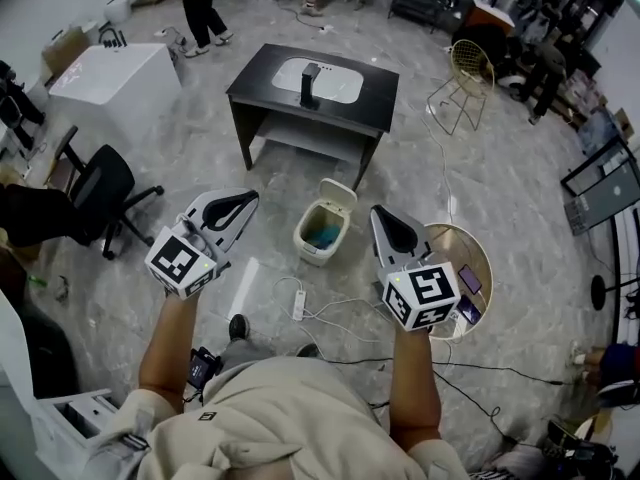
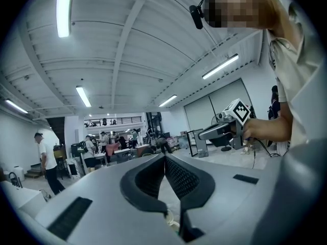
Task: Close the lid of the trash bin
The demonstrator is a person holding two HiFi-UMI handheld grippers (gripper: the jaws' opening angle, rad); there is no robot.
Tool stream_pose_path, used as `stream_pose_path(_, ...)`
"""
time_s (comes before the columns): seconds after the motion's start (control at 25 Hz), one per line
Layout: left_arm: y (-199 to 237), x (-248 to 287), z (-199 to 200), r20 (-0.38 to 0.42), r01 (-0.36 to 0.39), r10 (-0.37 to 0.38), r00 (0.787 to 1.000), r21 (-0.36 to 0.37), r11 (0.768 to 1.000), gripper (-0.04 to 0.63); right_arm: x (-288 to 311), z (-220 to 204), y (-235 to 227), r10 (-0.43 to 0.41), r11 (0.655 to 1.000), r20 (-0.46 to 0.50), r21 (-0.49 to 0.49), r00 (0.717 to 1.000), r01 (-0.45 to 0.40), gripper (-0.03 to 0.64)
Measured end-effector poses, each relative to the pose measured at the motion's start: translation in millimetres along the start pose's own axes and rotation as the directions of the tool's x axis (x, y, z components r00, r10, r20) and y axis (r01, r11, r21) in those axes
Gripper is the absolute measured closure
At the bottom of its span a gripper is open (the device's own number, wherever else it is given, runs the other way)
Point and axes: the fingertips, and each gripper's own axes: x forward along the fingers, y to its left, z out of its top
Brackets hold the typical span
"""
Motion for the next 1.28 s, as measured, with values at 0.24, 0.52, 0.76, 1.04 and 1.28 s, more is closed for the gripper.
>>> stream_pose_path(0.24,-2,35,-7,0.020,0.090,-0.090,0.996,-0.005,0.996,0.577,-9,-11,-21,-0.084,0.996,-0.021,0.014,0.996,0.084,0.592)
stream_pose_path(0.52,22,89,-23,0.070,0.241,-0.240,0.968,-0.008,0.970,0.577,8,-20,-43,-0.214,0.976,-0.058,0.022,0.975,0.216,0.592)
stream_pose_path(0.76,79,120,-31,0.105,0.328,-0.324,0.940,-0.019,0.945,0.577,55,-18,-48,-0.303,0.952,-0.081,0.032,0.950,0.306,0.592)
stream_pose_path(1.04,132,149,-55,0.118,0.405,-0.401,0.908,-0.014,0.914,0.577,109,-20,-50,-0.365,0.928,-0.108,0.040,0.925,0.371,0.592)
stream_pose_path(1.28,159,168,-65,0.125,0.453,-0.445,0.887,-0.037,0.891,0.577,138,-22,-55,-0.407,0.909,-0.132,0.044,0.904,0.415,0.592)
